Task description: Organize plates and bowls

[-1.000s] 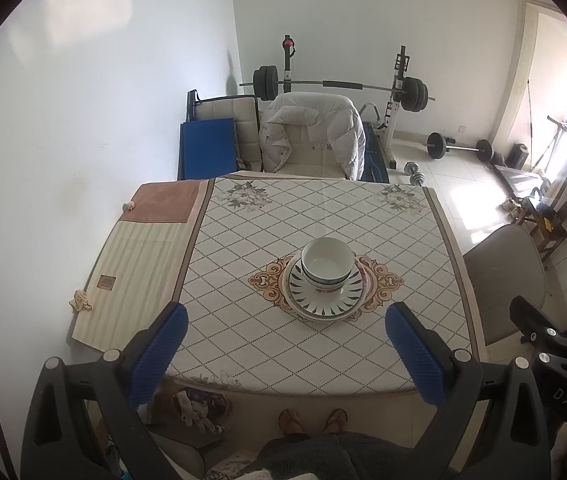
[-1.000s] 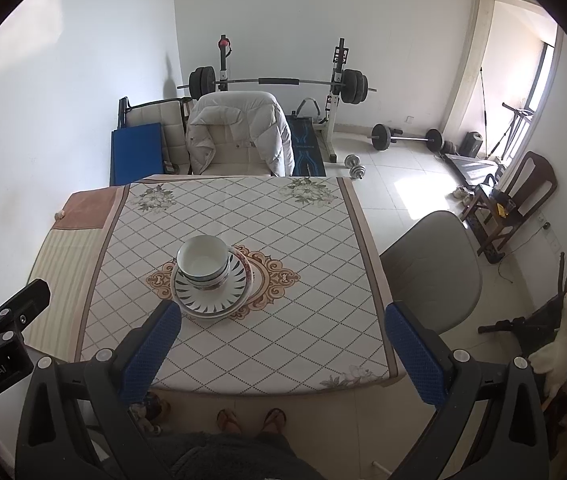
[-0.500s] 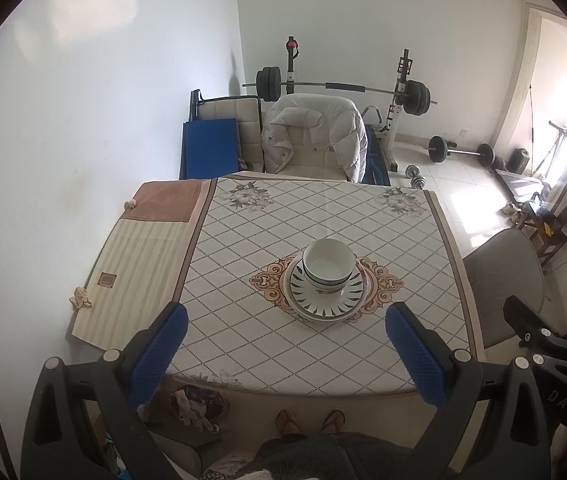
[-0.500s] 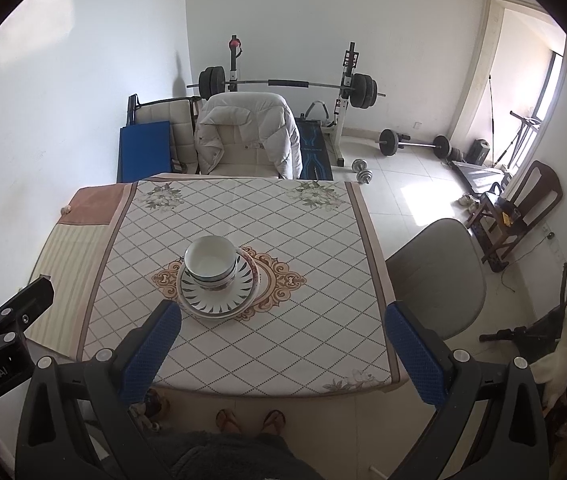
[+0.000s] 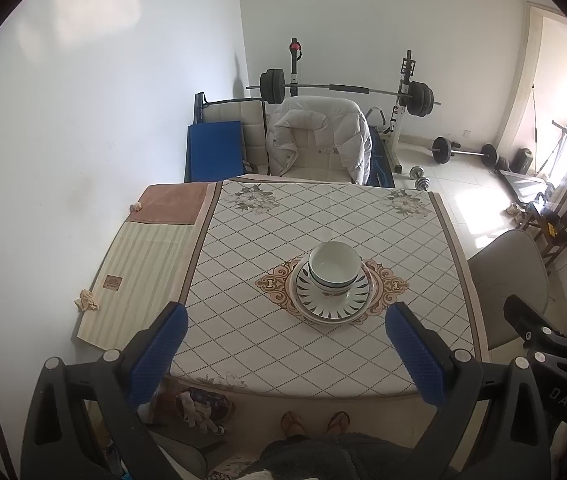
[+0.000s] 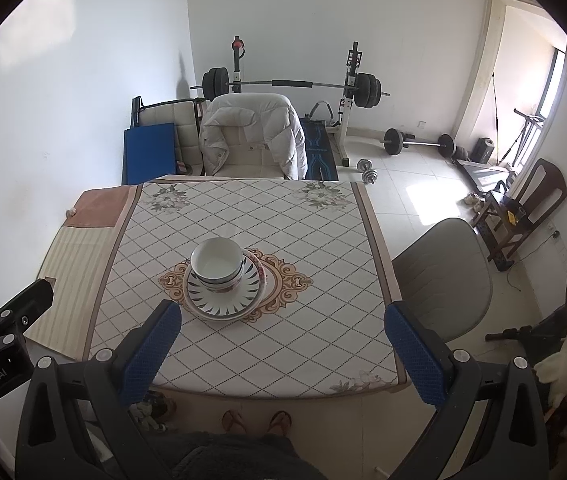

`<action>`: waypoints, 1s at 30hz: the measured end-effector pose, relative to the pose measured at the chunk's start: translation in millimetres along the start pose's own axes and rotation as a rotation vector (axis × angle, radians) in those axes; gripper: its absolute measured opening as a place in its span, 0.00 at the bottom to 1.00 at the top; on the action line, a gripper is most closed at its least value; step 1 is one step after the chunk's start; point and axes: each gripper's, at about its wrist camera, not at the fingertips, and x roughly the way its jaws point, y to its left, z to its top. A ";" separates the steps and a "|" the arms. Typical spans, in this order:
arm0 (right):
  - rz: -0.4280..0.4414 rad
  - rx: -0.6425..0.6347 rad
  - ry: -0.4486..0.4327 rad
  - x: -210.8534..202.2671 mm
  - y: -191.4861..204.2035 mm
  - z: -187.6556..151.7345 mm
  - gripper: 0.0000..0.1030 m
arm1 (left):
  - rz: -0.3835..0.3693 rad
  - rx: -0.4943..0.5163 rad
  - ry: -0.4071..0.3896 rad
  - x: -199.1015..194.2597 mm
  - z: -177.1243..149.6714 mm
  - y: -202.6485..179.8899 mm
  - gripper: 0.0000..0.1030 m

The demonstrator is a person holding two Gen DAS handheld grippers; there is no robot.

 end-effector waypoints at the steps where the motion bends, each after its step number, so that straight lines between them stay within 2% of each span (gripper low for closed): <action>1: 0.001 0.000 0.000 0.8 0.6 0.5 1.00 | -0.001 0.001 -0.001 -0.1 -0.1 -0.1 0.98; 30: 0.004 0.011 0.002 1.4 2.5 1.6 1.00 | -0.005 0.013 0.002 -1.4 2.8 -1.4 0.98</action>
